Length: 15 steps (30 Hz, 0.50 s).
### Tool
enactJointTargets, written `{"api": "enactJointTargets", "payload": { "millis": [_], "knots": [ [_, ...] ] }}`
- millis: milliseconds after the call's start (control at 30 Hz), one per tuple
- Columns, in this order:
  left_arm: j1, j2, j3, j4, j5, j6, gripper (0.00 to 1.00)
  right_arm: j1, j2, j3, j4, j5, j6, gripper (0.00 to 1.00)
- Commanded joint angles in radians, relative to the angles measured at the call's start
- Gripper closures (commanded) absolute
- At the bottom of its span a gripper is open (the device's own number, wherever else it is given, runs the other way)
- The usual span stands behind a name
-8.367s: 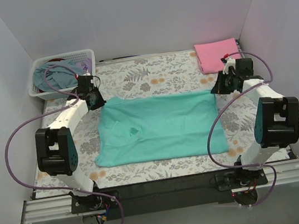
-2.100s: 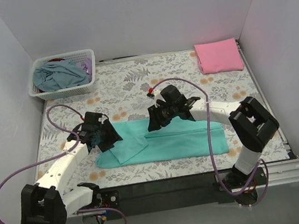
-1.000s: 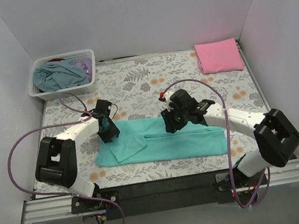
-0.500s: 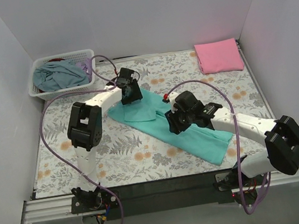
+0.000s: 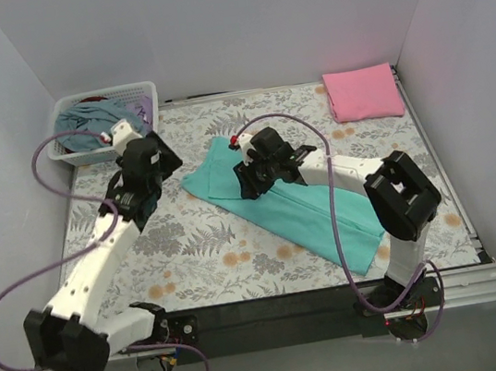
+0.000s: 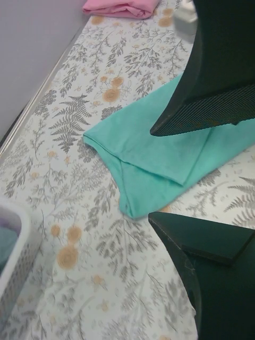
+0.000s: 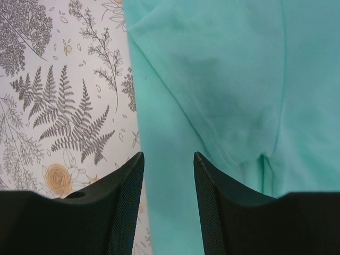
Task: Fold and stack the t-shirts
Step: Fold the tshirt
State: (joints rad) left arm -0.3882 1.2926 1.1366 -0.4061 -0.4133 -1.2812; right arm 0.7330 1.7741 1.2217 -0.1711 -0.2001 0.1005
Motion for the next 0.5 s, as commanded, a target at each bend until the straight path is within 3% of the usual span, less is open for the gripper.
{"api": "enactJointTargets", "payload": {
  "millis": [0, 200, 467],
  "knots": [
    [-0.011, -0.203, -0.214, -0.023, -0.131, -0.020, 0.42, -0.001, 0.083, 0.091, 0.061, -0.116, -0.002, 0.51],
    [-0.011, -0.524, -0.483, -0.040, -0.127, -0.041, 0.42, -0.003, 0.255, 0.214, 0.077, -0.162, 0.022, 0.51],
    [-0.011, -0.498, -0.528, -0.020, -0.116, -0.040, 0.42, -0.073, 0.487, 0.393, 0.100, -0.113, 0.069, 0.51]
  ]
}}
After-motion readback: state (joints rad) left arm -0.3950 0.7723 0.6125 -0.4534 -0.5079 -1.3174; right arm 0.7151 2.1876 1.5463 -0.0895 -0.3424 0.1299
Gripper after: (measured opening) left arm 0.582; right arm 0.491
